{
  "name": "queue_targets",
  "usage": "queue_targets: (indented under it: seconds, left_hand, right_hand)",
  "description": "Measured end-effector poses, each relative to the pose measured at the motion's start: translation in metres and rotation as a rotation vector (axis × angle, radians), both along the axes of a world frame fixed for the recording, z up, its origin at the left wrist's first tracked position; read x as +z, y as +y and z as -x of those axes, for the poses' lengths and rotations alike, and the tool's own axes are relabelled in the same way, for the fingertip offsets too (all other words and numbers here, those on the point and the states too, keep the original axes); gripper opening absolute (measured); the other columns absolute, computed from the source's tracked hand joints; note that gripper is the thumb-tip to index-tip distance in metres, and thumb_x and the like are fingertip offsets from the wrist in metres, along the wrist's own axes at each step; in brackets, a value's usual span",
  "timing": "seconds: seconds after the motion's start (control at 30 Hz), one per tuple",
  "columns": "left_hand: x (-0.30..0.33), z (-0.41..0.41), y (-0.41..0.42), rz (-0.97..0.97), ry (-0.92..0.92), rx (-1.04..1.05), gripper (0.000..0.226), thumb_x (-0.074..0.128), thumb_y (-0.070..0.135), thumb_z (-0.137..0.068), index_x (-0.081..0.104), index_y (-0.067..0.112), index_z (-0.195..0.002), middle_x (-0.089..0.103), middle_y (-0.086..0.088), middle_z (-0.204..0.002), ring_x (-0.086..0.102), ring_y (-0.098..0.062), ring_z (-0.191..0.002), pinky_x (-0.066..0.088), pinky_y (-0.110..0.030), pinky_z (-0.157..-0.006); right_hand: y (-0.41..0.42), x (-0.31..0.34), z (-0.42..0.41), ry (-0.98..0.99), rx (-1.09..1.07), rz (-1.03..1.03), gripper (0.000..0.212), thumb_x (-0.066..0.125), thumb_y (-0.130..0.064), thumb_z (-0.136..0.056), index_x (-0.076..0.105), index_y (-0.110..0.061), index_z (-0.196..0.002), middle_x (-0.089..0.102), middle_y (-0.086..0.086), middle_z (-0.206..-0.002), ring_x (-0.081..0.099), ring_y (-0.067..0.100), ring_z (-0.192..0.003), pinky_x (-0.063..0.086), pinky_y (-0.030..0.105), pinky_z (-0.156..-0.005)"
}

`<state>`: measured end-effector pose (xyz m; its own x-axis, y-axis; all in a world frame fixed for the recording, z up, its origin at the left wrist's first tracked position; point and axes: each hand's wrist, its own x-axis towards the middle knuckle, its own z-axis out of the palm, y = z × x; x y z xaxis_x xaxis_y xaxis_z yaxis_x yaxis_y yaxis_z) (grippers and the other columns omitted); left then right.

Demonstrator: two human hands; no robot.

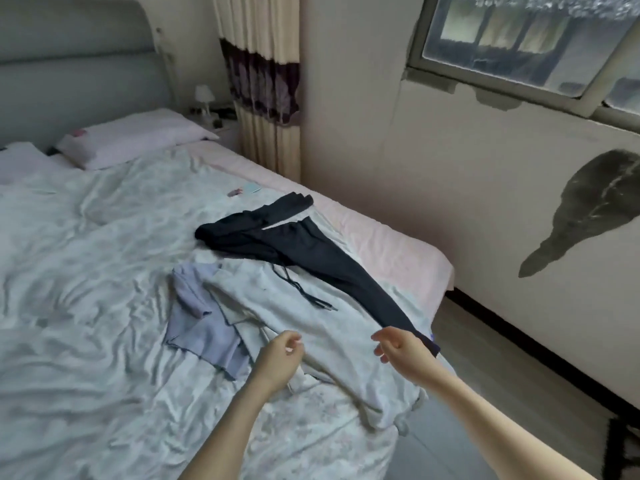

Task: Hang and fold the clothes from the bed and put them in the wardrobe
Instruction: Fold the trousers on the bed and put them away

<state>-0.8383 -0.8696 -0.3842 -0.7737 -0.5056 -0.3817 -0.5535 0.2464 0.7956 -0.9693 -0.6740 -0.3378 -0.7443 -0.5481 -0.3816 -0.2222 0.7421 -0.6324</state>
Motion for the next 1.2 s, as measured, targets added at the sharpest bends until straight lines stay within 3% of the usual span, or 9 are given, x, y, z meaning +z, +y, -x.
queue_targets:
  seconds: [0.2, 0.33, 0.43, 0.6, 0.77, 0.87, 0.97, 1.1, 1.2]
  left_hand:
    - [-0.05, 0.0, -0.037, -0.078, -0.15, 0.199, 0.01, 0.05, 0.023, -0.095, 0.053, 0.029, -0.103, 0.059, 0.002, -0.112, 0.055, -0.014, -0.103, 0.046, -0.025, -0.082]
    - [-0.079, 0.045, -0.069, -0.098, -0.199, 0.346, 0.019, 0.05, 0.02, -0.095, 0.057, 0.02, -0.112, 0.06, -0.004, -0.12, 0.055, -0.016, -0.105, 0.041, -0.022, -0.082]
    - [-0.102, 0.102, -0.099, -0.031, -0.248, 0.425, 0.029, 0.049, 0.021, -0.094, 0.054, 0.018, -0.122, 0.057, -0.004, -0.127, 0.054, -0.019, -0.114, 0.041, -0.024, -0.091]
    - [-0.156, 0.191, -0.152, 0.174, -0.45, 0.346, 0.062, 0.041, 0.04, -0.097, 0.013, 0.027, -0.151, 0.004, -0.004, -0.159, 0.004, -0.026, -0.145, 0.019, -0.041, -0.115]
    - [-0.235, 0.217, -0.177, 0.235, -0.724, 0.22, 0.074, 0.037, 0.063, -0.089, -0.003, 0.041, -0.148, -0.018, -0.002, -0.158, -0.013, -0.033, -0.144, 0.014, -0.054, -0.109]
    - [-0.262, 0.218, -0.179, 0.249, -0.761, 0.181, 0.074, 0.034, 0.065, -0.09, -0.006, 0.042, -0.147, -0.021, -0.001, -0.157, -0.016, -0.033, -0.144, 0.011, -0.056, -0.11]
    - [-0.265, 0.216, -0.188, 0.206, -0.758, 0.145, 0.076, 0.035, 0.066, -0.089, -0.008, 0.043, -0.147, -0.025, -0.001, -0.156, -0.02, -0.031, -0.143, 0.006, -0.057, -0.111]
    - [-0.256, 0.207, -0.186, 0.174, -0.667, 0.185, 0.074, 0.04, 0.061, -0.09, -0.001, 0.041, -0.148, -0.019, 0.002, -0.157, -0.017, -0.027, -0.144, 0.005, -0.052, -0.113]
    - [-0.238, 0.198, -0.179, 0.127, -0.41, 0.382, 0.078, 0.056, 0.046, -0.088, 0.01, 0.035, -0.15, 0.004, -0.001, -0.159, 0.006, -0.022, -0.146, 0.019, -0.044, -0.116]
  right_hand:
    - [-0.078, -0.07, 0.051, -0.051, 0.202, -0.092, 0.033, 0.037, -0.013, -0.094, 0.057, -0.019, -0.119, 0.063, 0.001, -0.113, 0.058, 0.014, -0.094, 0.043, 0.023, -0.08]
    - [-0.138, -0.114, 0.11, -0.077, 0.316, -0.136, 0.034, 0.037, -0.013, -0.095, 0.054, -0.017, -0.124, 0.062, 0.003, -0.113, 0.06, 0.018, -0.089, 0.044, 0.024, -0.073]
    - [-0.189, -0.146, 0.173, -0.026, 0.365, -0.176, 0.038, 0.038, -0.015, -0.095, 0.048, -0.015, -0.131, 0.054, 0.007, -0.127, 0.055, 0.021, -0.111, 0.042, 0.025, -0.084]
    - [-0.269, -0.206, 0.255, 0.169, 0.503, -0.278, 0.062, 0.048, -0.035, -0.092, 0.02, -0.022, -0.146, 0.027, 0.005, -0.147, 0.025, 0.026, -0.134, 0.031, 0.042, -0.106]
    - [-0.334, -0.279, 0.28, 0.286, 0.694, -0.411, 0.093, 0.052, -0.052, -0.087, -0.019, -0.034, -0.146, -0.017, 0.002, -0.156, -0.014, 0.033, -0.143, 0.011, 0.062, -0.109]
    - [-0.344, -0.312, 0.288, 0.414, 0.674, -0.45, 0.077, 0.043, -0.041, -0.097, -0.016, -0.033, -0.147, -0.005, 0.005, -0.158, -0.003, 0.034, -0.144, 0.017, 0.058, -0.109]
    - [-0.344, -0.314, 0.297, 0.483, 0.563, -0.245, 0.056, 0.046, -0.025, -0.095, 0.023, -0.025, -0.146, 0.036, 0.004, -0.146, 0.032, 0.028, -0.134, 0.03, 0.043, -0.102]
    - [-0.341, -0.279, 0.299, 0.31, 0.442, -0.033, 0.038, 0.046, -0.012, -0.092, 0.045, -0.015, -0.129, 0.062, 0.008, -0.113, 0.058, 0.033, -0.099, 0.044, 0.04, -0.082]
    - [-0.328, -0.239, 0.281, 0.188, 0.456, 0.061, 0.032, 0.047, -0.013, -0.092, 0.048, -0.016, -0.123, 0.066, 0.007, -0.094, 0.062, 0.033, -0.084, 0.049, 0.04, -0.07]
